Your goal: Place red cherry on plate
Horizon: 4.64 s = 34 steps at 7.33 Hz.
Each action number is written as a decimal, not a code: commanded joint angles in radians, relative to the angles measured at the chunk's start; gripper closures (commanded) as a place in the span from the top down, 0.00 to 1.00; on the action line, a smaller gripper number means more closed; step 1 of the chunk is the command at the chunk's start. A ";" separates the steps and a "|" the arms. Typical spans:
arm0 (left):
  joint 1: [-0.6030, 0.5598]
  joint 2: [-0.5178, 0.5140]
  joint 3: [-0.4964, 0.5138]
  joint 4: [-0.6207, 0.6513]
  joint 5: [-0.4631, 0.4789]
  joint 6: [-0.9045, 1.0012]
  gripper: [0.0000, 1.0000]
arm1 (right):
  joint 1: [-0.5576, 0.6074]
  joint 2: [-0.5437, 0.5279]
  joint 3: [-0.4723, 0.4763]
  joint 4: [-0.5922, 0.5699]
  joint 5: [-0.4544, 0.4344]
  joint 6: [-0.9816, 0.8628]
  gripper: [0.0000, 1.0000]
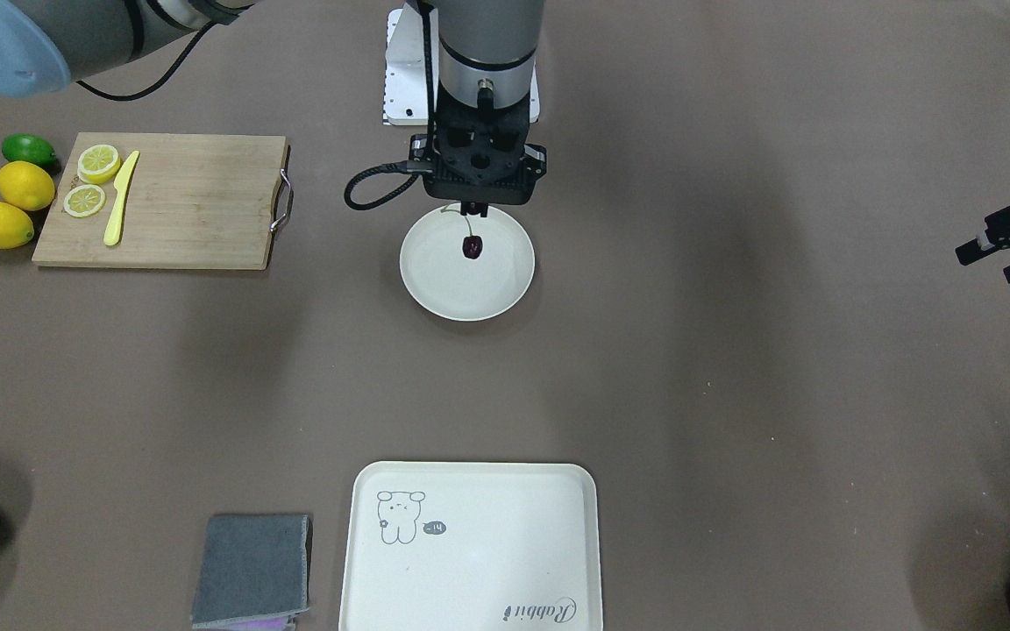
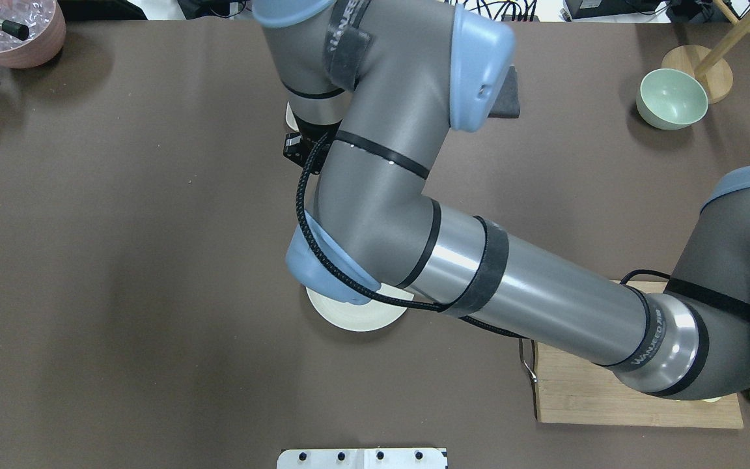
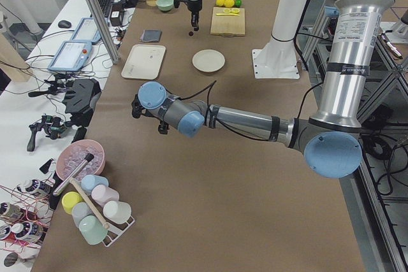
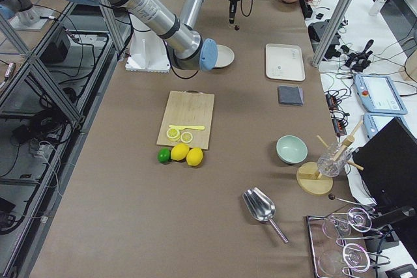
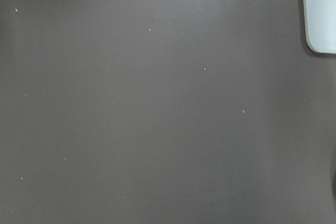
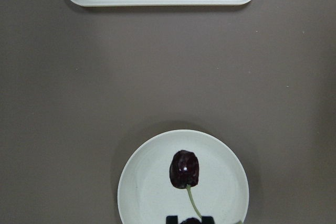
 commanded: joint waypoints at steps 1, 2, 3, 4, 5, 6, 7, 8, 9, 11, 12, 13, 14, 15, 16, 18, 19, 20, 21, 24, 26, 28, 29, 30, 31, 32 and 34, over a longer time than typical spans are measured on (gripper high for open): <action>0.001 -0.005 -0.001 0.011 0.000 -0.004 0.98 | -0.056 -0.053 -0.057 0.133 -0.060 0.061 0.00; 0.001 -0.018 -0.001 0.026 0.000 -0.004 0.98 | -0.090 -0.096 -0.060 0.170 -0.100 0.079 0.00; 0.001 -0.026 0.002 0.030 0.002 -0.004 0.98 | -0.104 -0.136 -0.054 0.198 -0.106 0.089 0.00; 0.002 -0.035 0.004 0.036 0.002 -0.004 0.98 | -0.122 -0.169 -0.046 0.222 -0.132 0.119 0.00; 0.004 -0.044 0.002 0.051 0.006 -0.004 0.98 | -0.142 -0.179 -0.046 0.230 -0.144 0.136 0.00; 0.007 -0.052 0.002 0.051 0.006 -0.004 0.98 | -0.155 -0.191 -0.037 0.230 -0.154 0.155 0.00; 0.007 -0.055 0.007 0.051 0.006 -0.004 0.98 | -0.194 -0.202 -0.025 0.238 -0.202 0.193 0.00; 0.007 -0.060 0.014 0.051 0.006 -0.004 0.98 | -0.211 -0.199 -0.025 0.246 -0.210 0.207 0.00; 0.007 -0.061 0.017 0.051 0.011 -0.002 0.98 | -0.222 -0.203 -0.026 0.246 -0.219 0.211 0.00; 0.007 -0.061 0.017 0.051 0.014 -0.002 0.98 | -0.256 -0.208 -0.028 0.247 -0.262 0.221 0.00; 0.007 -0.061 0.016 0.051 0.012 -0.001 0.98 | -0.267 -0.208 -0.028 0.246 -0.278 0.228 0.00; 0.007 -0.061 0.016 0.051 0.014 -0.002 0.98 | -0.276 -0.208 -0.031 0.246 -0.284 0.233 0.03; 0.007 -0.061 0.016 0.051 0.014 -0.001 0.98 | -0.280 -0.210 -0.032 0.246 -0.287 0.238 0.29; 0.007 -0.061 0.016 0.051 0.014 -0.002 0.98 | -0.282 -0.216 -0.034 0.247 -0.289 0.238 0.35; 0.008 -0.063 0.016 0.051 0.014 -0.002 0.98 | -0.290 -0.217 -0.038 0.247 -0.304 0.245 0.42; 0.008 -0.068 0.016 0.051 0.014 -0.002 0.98 | -0.279 -0.214 -0.023 0.247 -0.299 0.236 1.00; 0.007 -0.069 0.017 0.051 0.014 -0.002 0.98 | -0.262 -0.217 0.027 0.232 -0.284 0.228 1.00; 0.007 -0.068 0.017 0.053 0.014 -0.004 0.98 | -0.230 -0.237 0.110 0.191 -0.235 0.222 1.00; 0.007 -0.066 0.023 0.051 0.014 -0.001 0.98 | -0.192 -0.281 0.245 0.118 -0.195 0.168 1.00; 0.002 -0.055 0.045 0.057 0.002 0.051 0.98 | 0.218 -0.543 0.518 0.063 0.124 -0.181 1.00; 0.011 -0.052 0.014 0.056 0.000 0.085 0.98 | 0.487 -0.753 0.548 0.054 0.229 -0.540 1.00; 0.042 -0.046 -0.053 0.057 0.002 0.106 0.98 | 0.682 -0.889 0.510 0.037 0.289 -0.829 1.00; 0.068 -0.049 -0.047 0.059 0.017 0.114 0.98 | 0.768 -0.895 0.444 0.028 0.314 -0.936 1.00; 0.086 -0.063 -0.038 0.082 0.075 0.116 0.98 | 0.819 -0.895 0.382 0.028 0.319 -0.981 1.00; 0.112 -0.133 -0.027 0.188 0.159 0.136 0.98 | 0.856 -0.906 0.361 0.028 0.326 -1.035 1.00; 0.084 -0.191 0.031 0.341 0.170 0.309 0.98 | 0.861 -0.926 0.363 0.029 0.339 -1.040 1.00; -0.034 -0.230 0.117 0.415 0.214 0.410 0.98 | 0.890 -1.013 0.444 0.031 0.386 -1.056 1.00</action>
